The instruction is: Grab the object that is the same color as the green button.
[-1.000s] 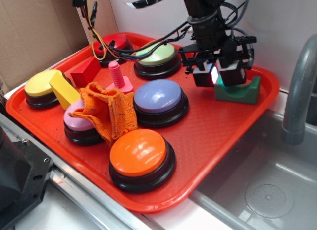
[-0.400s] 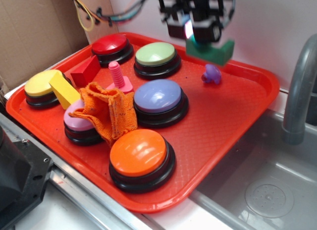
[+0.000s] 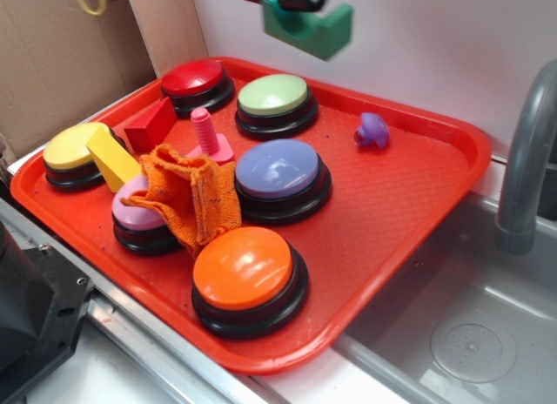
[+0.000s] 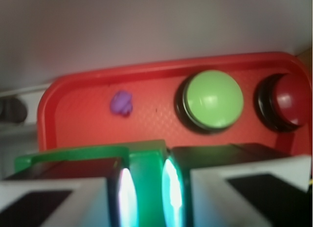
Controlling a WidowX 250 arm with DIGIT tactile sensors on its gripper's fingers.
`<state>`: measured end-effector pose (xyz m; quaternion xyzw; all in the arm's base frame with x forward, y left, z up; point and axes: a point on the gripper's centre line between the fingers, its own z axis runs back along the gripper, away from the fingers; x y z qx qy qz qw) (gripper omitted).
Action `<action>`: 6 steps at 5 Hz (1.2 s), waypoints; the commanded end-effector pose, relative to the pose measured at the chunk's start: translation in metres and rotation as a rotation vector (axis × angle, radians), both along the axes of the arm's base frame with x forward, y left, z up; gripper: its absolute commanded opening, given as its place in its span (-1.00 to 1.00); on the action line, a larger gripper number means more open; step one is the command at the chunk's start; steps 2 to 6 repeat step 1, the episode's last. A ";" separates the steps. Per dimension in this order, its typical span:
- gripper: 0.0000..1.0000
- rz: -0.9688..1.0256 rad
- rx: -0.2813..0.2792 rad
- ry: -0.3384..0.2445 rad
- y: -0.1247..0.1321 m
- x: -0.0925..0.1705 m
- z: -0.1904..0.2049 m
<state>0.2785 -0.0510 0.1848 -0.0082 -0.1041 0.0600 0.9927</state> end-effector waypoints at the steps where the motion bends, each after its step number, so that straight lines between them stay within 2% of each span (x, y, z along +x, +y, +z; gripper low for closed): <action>1: -1.00 0.065 0.035 -0.070 0.012 -0.027 0.028; 6: -1.00 0.065 0.035 -0.070 0.012 -0.027 0.028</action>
